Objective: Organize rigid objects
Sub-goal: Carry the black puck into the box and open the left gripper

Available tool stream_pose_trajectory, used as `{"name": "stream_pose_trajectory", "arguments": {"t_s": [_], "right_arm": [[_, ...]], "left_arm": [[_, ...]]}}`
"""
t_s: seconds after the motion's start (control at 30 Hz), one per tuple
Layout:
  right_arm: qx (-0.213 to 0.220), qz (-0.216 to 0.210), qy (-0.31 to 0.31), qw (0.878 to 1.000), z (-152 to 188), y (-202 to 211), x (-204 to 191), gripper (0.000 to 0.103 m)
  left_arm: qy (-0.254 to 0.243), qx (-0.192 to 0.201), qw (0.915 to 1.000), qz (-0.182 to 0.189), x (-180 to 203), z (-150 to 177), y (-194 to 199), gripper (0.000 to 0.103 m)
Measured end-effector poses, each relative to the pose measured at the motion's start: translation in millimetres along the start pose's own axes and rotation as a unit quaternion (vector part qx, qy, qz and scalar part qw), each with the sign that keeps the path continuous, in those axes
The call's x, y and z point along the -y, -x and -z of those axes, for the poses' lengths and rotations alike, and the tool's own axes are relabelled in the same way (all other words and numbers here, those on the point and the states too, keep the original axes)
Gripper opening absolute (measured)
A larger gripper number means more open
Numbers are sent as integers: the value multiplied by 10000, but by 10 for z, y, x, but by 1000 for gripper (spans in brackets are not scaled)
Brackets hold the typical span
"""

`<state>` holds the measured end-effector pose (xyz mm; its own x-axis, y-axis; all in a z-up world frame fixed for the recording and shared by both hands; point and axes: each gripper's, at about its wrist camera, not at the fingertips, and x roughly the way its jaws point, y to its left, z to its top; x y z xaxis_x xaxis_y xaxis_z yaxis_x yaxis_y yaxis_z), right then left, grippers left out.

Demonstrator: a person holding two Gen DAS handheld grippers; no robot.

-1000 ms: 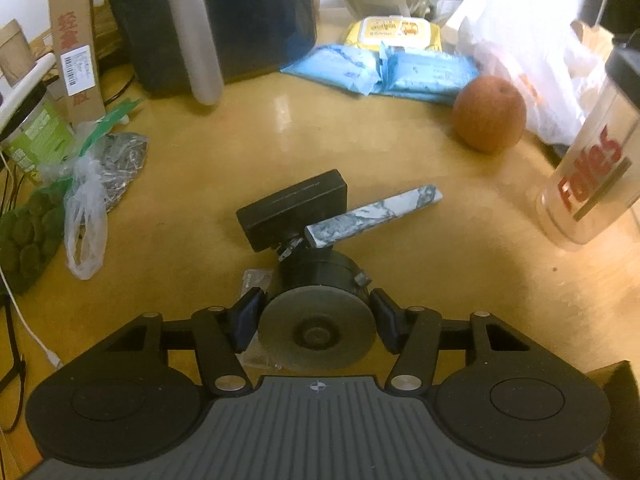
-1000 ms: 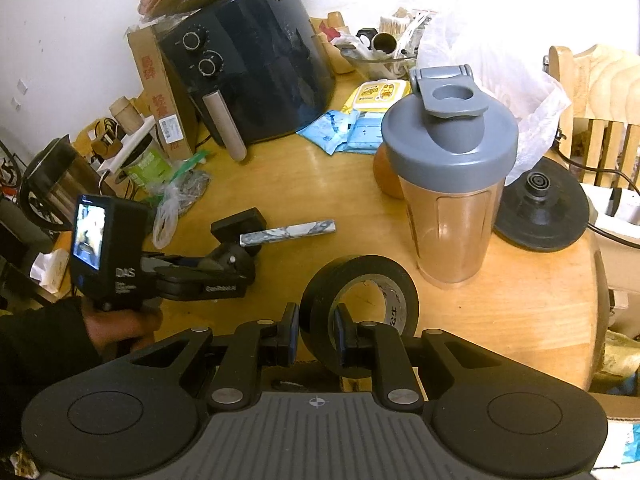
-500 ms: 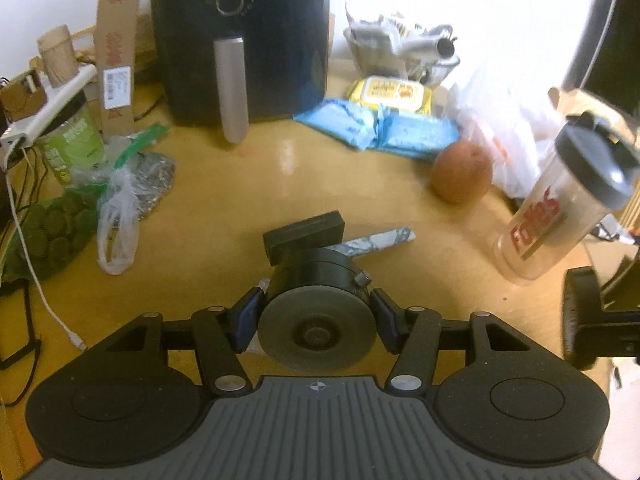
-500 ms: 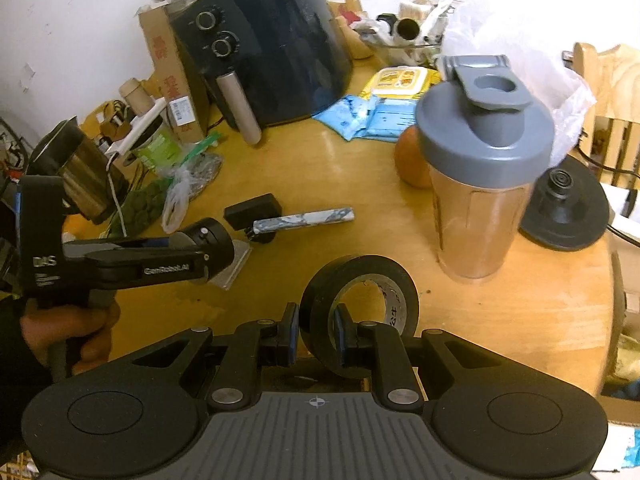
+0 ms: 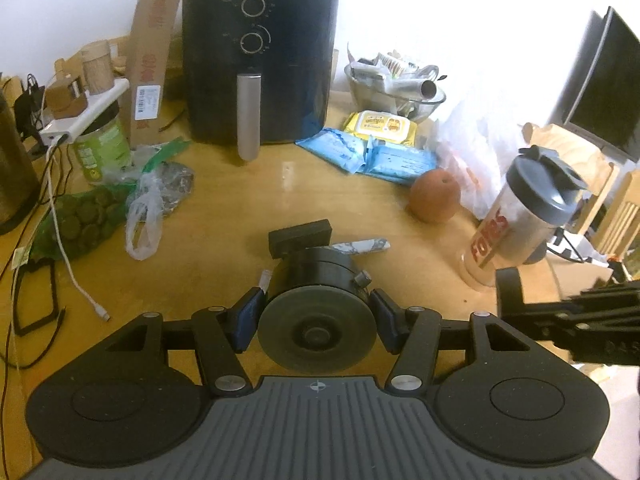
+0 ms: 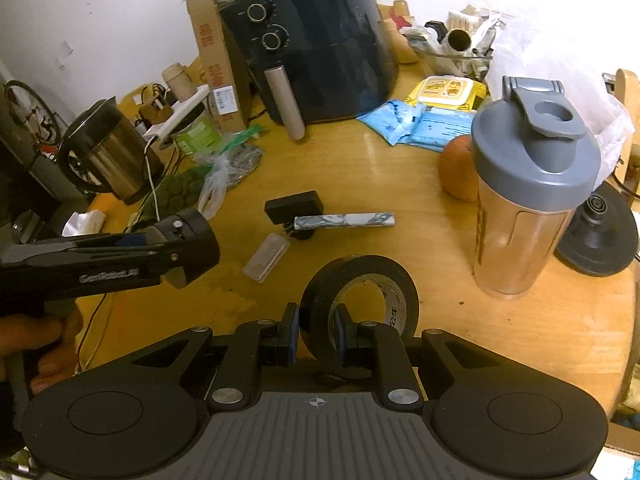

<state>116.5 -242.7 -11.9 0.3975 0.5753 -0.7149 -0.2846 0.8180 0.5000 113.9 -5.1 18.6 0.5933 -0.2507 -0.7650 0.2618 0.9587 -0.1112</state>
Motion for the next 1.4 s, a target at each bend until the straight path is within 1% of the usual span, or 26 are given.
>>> {"name": "stream_pose_trajectory", "arguments": {"t_s": [0.4, 0.67, 0.83, 1.07, 1.27, 1.37, 1.4], "right_arm": [[-36, -190, 177, 9997, 86, 76, -25, 21], [-51, -319, 256, 9992, 147, 123, -34, 21], [-73, -377, 304, 9988, 195, 143, -58, 21], [-80, -437, 382, 9983, 241, 186, -83, 21], [-88, -455, 439, 9980, 268, 220, -92, 21], [-99, -467, 460, 9978, 290, 236, -101, 21], [-103, -470, 463, 9978, 294, 241, -104, 21]], "left_arm": [[178, -117, 9997, -128, 43, 344, 349, 57], [319, -332, 9988, -140, 130, 661, 479, 57], [438, -463, 9978, -160, 143, 832, 506, 57], [640, -690, 9953, -240, 98, 1005, 442, 57], [833, -810, 9929, -268, 57, 1084, 366, 57], [895, -932, 9909, -384, 56, 1117, 322, 57], [898, -888, 9912, -388, 54, 1131, 336, 57]]}}
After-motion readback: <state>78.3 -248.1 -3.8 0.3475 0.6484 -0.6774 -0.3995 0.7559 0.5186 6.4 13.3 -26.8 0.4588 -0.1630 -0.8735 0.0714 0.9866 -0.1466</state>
